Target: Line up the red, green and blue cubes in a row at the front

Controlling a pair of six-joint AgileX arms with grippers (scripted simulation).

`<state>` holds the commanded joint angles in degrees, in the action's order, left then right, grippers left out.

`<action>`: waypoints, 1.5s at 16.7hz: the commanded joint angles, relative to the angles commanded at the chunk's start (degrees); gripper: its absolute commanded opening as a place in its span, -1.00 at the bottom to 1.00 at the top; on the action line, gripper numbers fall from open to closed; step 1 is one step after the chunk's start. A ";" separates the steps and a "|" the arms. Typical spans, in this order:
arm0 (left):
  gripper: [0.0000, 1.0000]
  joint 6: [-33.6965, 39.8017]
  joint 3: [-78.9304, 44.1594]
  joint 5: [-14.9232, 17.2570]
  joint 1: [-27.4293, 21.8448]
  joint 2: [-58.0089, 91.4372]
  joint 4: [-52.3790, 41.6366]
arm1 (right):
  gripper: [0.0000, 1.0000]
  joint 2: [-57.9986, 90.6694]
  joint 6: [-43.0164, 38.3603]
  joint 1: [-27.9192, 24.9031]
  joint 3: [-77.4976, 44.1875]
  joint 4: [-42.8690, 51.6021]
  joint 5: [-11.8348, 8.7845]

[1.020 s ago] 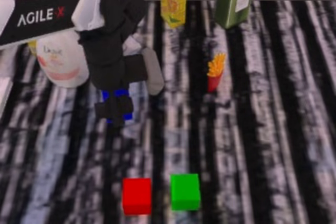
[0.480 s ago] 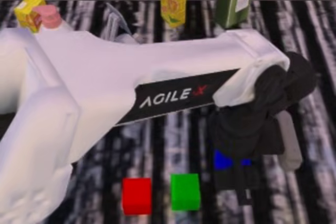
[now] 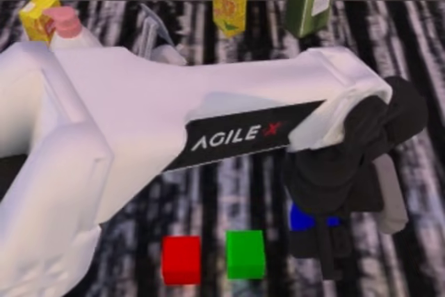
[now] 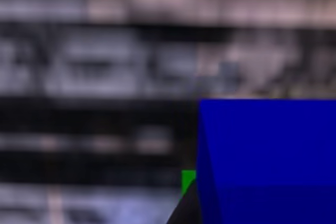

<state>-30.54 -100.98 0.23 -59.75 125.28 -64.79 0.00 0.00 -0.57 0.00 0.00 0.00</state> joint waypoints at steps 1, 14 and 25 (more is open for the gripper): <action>-1.00 0.01 0.82 0.03 -0.02 0.55 1.37 | 1.00 0.00 0.00 0.00 0.00 0.00 0.00; -0.55 0.10 6.69 -0.03 -0.21 5.25 11.80 | 1.00 0.00 0.00 0.00 0.00 0.00 0.00; 1.00 0.10 6.69 -0.03 -0.21 5.25 11.80 | 1.00 0.00 0.00 0.00 0.00 0.00 0.00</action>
<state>-30.43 -94.29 0.19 -59.96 130.52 -52.99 0.00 0.00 -0.57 0.00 0.00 0.00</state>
